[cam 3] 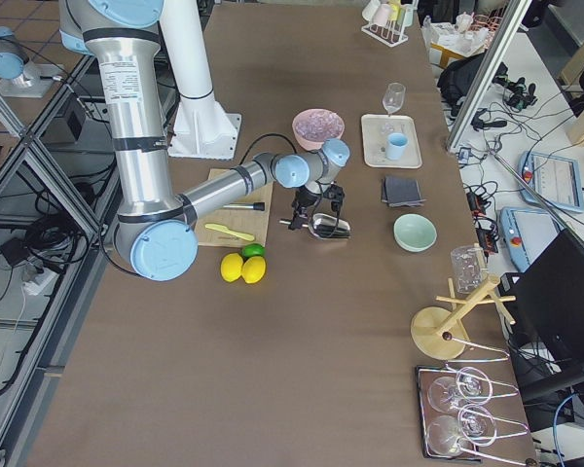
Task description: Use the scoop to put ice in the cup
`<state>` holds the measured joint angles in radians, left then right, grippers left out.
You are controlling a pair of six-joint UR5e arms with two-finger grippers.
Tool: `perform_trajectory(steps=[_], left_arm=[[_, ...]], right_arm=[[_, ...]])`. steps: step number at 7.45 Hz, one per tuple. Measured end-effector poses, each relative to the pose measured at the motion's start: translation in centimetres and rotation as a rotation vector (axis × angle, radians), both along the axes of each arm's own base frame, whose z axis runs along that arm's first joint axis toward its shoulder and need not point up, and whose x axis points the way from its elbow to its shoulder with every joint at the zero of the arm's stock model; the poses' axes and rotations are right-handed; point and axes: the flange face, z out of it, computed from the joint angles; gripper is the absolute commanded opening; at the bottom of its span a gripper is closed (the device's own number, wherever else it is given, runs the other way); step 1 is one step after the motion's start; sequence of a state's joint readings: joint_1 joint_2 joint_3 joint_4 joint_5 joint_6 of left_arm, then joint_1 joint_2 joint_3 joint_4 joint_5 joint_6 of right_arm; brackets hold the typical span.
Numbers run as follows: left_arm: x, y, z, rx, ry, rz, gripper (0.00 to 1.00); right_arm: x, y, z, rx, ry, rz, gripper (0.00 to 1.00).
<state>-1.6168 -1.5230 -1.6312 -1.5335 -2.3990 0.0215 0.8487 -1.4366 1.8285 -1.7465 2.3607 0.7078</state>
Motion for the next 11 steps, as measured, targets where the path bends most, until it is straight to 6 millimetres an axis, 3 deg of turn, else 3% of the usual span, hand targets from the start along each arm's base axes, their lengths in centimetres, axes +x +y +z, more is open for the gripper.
perform_trajectory(steps=[2, 3, 5, 7, 9, 10, 11], left_arm=[[0.0, 0.0, 0.1, -0.002, 0.0, 0.001, 0.99], [0.1, 0.1, 0.1, -0.002, 0.0, 0.001, 0.99], [0.1, 0.1, 0.2, -0.003, 0.0, 0.001, 0.99], [0.1, 0.1, 0.2, -0.004, 0.0, 0.003, 0.99], [0.2, 0.0, 0.2, -0.004, 0.0, 0.004, 0.99], [0.2, 0.0, 0.2, -0.003, 0.0, 0.004, 0.99], [0.2, 0.0, 0.2, -0.003, 0.0, 0.004, 0.99]], right_arm=[[2.7, -1.7, -0.9, 0.018, -0.013, 0.057, 1.0], [5.8, -3.3, -1.6, 0.032, -0.023, 0.118, 1.0], [15.4, -6.5, -1.6, 0.109, -0.041, 0.235, 1.0], [27.9, -7.7, 2.6, 0.251, -0.034, 0.256, 1.0], [37.8, -7.1, 8.4, 0.337, -0.002, 0.21, 1.0], [40.6, -6.3, 11.2, 0.336, -0.003, 0.182, 1.0], [41.5, -5.3, 13.9, 0.31, -0.006, 0.169, 1.0]])
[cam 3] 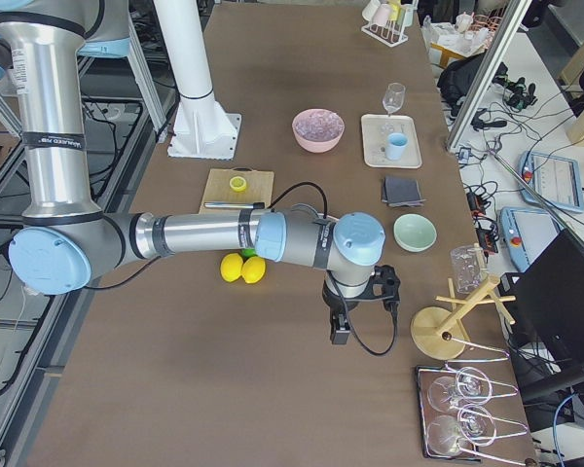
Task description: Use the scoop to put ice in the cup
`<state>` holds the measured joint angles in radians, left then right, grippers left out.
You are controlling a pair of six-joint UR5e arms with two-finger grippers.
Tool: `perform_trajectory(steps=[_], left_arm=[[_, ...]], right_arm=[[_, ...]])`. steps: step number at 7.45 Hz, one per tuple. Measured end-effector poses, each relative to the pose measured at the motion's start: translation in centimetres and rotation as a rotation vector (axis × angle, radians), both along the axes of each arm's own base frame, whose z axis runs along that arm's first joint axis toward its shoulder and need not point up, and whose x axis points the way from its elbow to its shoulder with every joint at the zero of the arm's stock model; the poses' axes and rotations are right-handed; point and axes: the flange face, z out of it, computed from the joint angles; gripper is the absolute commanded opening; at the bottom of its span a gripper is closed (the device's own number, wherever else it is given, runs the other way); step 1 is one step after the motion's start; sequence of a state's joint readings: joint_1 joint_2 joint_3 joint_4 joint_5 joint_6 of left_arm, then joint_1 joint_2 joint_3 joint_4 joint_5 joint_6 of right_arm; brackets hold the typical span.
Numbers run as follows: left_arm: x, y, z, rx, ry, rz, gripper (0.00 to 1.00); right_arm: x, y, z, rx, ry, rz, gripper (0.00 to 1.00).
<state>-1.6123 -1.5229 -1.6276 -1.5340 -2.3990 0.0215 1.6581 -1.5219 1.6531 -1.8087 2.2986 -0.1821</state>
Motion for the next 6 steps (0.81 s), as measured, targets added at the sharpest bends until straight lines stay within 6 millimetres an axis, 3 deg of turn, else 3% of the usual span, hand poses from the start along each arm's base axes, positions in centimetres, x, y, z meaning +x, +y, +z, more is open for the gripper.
perform_trajectory(steps=[1, 2, 6], left_arm=[[0.0, 0.0, 0.0, 0.0, -0.001, 0.0, 0.99], [0.0, 0.0, 0.0, 0.0, 0.0, 0.0, 0.99], [0.0, 0.0, -0.1, 0.001, 0.0, 0.0, 0.99]], right_arm=[[0.3, 0.7, 2.1, -0.024, -0.004, -0.008, 1.0], [0.3, 1.0, 3.1, -0.036, -0.006, -0.011, 1.0], [0.3, 1.2, 3.7, -0.043, -0.011, -0.013, 1.0]])
